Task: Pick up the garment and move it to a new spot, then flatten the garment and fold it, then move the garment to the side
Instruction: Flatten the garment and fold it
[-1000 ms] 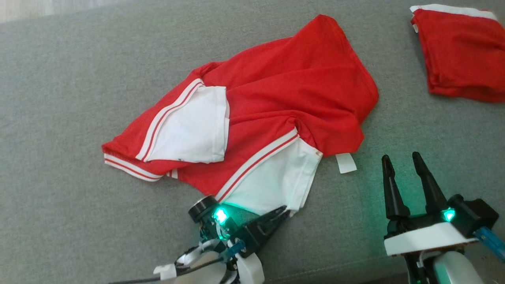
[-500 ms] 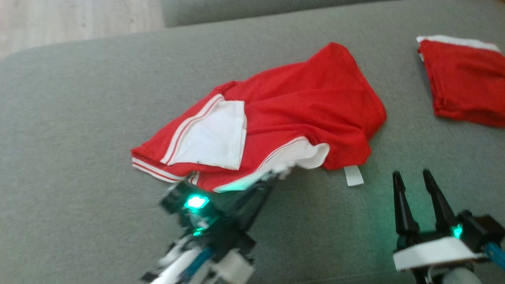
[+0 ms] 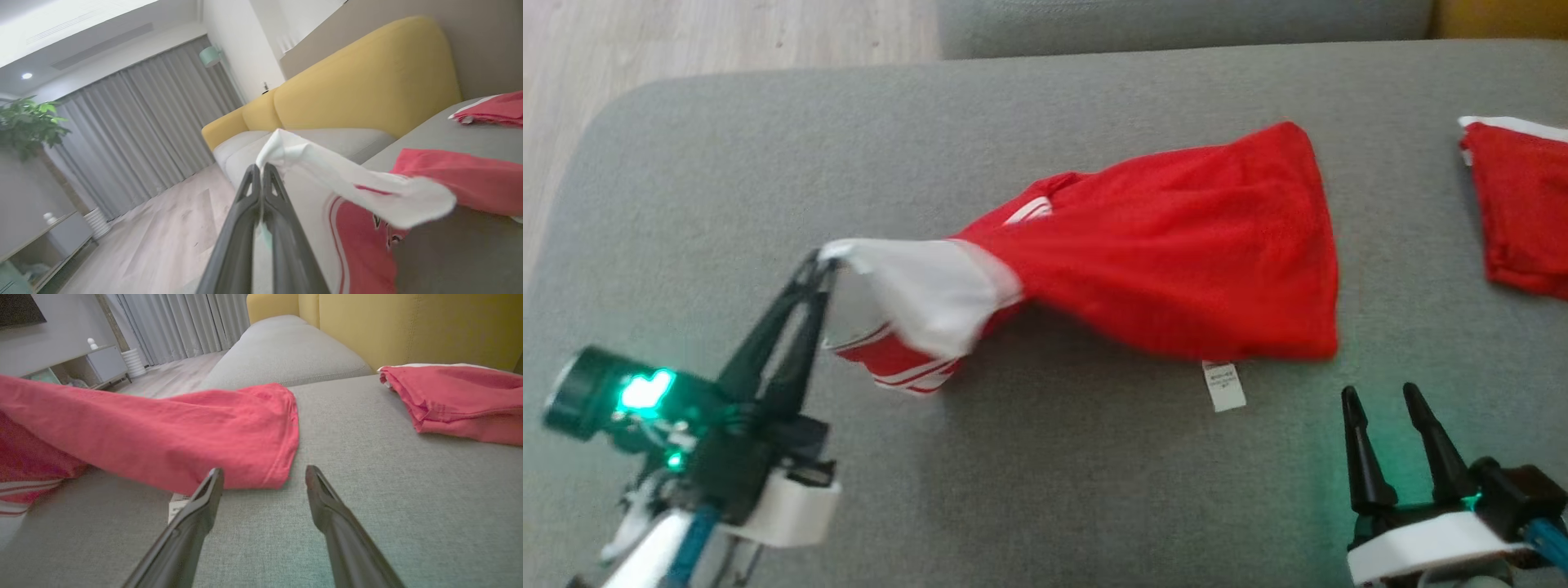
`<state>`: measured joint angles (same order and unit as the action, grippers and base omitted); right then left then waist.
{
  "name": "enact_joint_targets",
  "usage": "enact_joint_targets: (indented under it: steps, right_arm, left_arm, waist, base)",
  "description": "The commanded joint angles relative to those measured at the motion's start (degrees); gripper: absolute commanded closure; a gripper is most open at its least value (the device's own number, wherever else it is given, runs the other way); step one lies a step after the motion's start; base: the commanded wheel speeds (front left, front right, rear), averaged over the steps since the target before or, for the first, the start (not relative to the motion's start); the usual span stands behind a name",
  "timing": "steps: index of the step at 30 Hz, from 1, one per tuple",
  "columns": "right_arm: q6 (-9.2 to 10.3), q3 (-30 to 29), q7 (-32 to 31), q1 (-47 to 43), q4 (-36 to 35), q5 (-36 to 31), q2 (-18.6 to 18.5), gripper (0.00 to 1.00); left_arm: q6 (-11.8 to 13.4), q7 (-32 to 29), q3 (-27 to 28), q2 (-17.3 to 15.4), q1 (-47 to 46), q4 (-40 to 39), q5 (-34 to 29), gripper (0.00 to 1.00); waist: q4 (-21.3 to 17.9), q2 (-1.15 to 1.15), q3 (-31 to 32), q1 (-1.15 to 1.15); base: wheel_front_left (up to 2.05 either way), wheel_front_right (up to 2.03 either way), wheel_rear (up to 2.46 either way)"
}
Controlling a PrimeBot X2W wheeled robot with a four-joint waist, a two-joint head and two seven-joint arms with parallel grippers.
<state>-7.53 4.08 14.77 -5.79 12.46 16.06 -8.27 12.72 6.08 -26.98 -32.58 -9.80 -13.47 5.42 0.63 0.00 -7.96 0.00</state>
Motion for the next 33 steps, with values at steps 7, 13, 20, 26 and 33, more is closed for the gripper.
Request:
enact_joint_targets:
  steps: [7, 13, 20, 26, 33]
  right_arm:
    - [0.04, 5.6, 0.2, 2.3, 2.8, 0.6, -3.6, 0.00]
    - [0.04, 10.3, 0.2, 5.9, 7.1, 3.0, -6.2, 0.00]
    - [0.04, 15.1, 0.2, 10.0, 10.9, 5.8, -7.6, 1.00]
    - [0.04, 14.4, 0.2, 11.2, 7.5, 6.0, -8.0, 1.00]
    - [0.04, 7.6, 0.2, 6.1, -4.8, 3.3, -9.2, 1.00]
  left_arm:
    - [1.0, 3.0, 5.9, -3.4, -1.4, 1.4, 1.9, 1.00]
    - [0.5, 5.0, 5.2, -2.0, -3.6, 4.3, 2.4, 1.00]
    - [0.1, 6.1, 3.9, -0.2, -5.3, 6.5, 2.6, 1.00]
    - [-0.3, 7.1, 3.6, -0.2, -6.4, 5.9, 2.5, 1.00]
    - [-0.4, 8.2, 5.2, -1.9, -6.5, 0.3, 2.5, 1.00]
  waist:
    - [2.8, 0.00, -2.3, 0.00]
    - [4.8, 0.00, -3.8, 0.00]
    - [5.1, 0.00, -3.9, 0.00]
    - [3.8, 0.00, -3.2, 0.00]
    - [0.8, 0.00, -0.5, 0.00]
  base:
    - [0.00, 0.00, 0.00]
    - [0.00, 0.00, 0.00]
    - [0.00, 0.00, 0.00]
    - [0.00, 0.00, 0.00]
    - [0.00, 0.00, 0.00]
